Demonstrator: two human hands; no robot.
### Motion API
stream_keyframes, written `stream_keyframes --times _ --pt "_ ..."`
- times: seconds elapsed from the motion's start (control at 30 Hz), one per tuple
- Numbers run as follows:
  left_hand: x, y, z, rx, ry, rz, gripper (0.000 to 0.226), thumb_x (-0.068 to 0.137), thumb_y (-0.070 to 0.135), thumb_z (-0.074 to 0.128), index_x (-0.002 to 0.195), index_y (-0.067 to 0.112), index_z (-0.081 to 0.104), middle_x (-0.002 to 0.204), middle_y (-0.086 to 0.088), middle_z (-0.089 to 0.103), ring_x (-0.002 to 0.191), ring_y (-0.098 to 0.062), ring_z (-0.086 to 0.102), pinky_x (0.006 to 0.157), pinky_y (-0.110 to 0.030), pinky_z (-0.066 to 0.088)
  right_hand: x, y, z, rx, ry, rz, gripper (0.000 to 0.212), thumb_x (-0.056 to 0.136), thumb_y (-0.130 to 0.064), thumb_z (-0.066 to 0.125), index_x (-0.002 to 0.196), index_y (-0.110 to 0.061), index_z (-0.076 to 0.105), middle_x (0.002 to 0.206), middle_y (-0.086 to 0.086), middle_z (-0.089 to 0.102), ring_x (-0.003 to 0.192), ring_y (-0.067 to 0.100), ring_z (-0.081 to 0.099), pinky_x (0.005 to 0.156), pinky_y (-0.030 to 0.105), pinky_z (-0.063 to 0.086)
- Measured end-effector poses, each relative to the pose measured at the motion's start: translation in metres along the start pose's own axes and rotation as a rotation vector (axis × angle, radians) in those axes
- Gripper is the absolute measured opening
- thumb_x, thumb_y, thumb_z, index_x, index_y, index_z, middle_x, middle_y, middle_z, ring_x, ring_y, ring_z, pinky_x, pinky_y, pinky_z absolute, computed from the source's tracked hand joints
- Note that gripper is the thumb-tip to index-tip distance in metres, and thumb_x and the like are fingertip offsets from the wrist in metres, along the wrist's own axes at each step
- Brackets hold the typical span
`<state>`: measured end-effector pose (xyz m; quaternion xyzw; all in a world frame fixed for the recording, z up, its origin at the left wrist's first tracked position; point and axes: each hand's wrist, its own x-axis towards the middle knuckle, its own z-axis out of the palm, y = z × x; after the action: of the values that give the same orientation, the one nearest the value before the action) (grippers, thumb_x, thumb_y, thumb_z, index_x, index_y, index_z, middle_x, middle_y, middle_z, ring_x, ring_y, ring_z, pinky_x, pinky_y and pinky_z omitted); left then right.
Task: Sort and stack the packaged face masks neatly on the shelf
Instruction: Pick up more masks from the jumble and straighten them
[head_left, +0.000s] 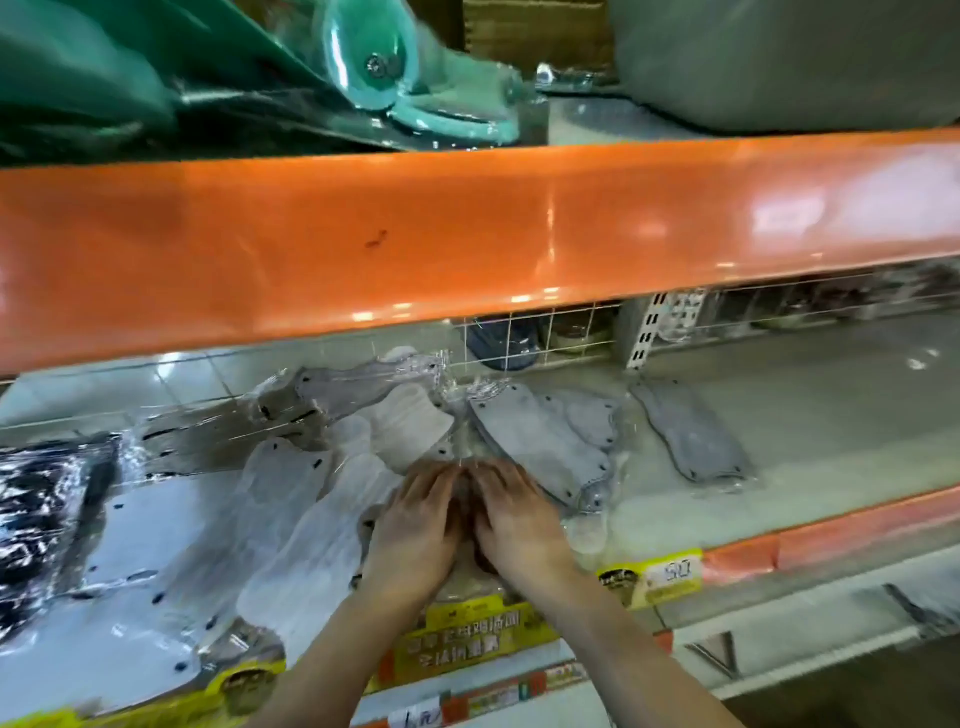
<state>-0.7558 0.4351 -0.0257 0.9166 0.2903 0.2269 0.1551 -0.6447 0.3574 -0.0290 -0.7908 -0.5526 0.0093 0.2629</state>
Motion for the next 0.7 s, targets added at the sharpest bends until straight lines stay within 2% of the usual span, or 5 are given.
stream_keyframes --times 0.2,0.4,0.53,0.6,0.7 --pt "0.010 0.025 0.030 0.042 -0.023 -0.024 0.041 0.074 0.021 0.048 0.108 0.007 0.066 0.110 -0.009 0.067 0.105 -0.031 0.064 0.083 -0.043 0.053 -0.007 0.041 -0.013 -0.084 0.037 0.030 0.042 0.074 -0.026 0.039 0.105 -0.013 0.064 0.101 0.005 0.062 0.091 0.028 0.062 0.075 0.035 0.056" --pt "0.009 0.041 0.044 0.135 -0.078 -0.107 0.045 0.062 0.012 0.083 0.104 0.006 0.068 0.108 -0.011 0.069 0.108 -0.034 0.063 0.080 -0.047 0.053 -0.013 0.072 -0.016 -0.200 0.081 0.096 0.034 0.073 -0.028 0.058 0.100 -0.009 0.064 0.111 0.011 0.062 0.098 0.032 0.062 0.084 0.040 0.054" --pt "0.004 0.040 0.045 0.204 -0.075 -0.098 0.031 0.082 0.027 0.061 0.105 0.008 0.068 0.111 -0.011 0.068 0.111 -0.032 0.062 0.084 -0.044 0.053 -0.012 0.078 -0.012 -0.282 -0.008 0.155 0.064 0.060 -0.036 0.084 0.111 -0.003 0.064 0.113 0.016 0.065 0.100 0.034 0.065 0.082 0.043 0.054" --pt "0.003 0.041 0.044 0.216 -0.100 -0.104 0.040 0.085 0.035 0.044 0.103 0.010 0.069 0.112 -0.010 0.068 0.110 -0.032 0.062 0.083 -0.043 0.053 -0.011 0.076 -0.013 -0.281 0.047 0.144 0.059 0.058 -0.038 0.085 0.104 -0.005 0.066 0.103 0.011 0.067 0.093 0.030 0.067 0.077 0.039 0.055" --pt "0.002 0.043 0.044 0.205 -0.091 -0.118 0.042 0.086 0.036 0.040 0.105 0.011 0.068 0.114 -0.010 0.067 0.112 -0.032 0.061 0.085 -0.044 0.052 -0.012 0.070 -0.014 -0.297 0.133 0.133 0.050 0.052 -0.033 0.089 0.088 -0.006 0.068 0.086 0.009 0.067 0.077 0.028 0.067 0.064 0.037 0.055"
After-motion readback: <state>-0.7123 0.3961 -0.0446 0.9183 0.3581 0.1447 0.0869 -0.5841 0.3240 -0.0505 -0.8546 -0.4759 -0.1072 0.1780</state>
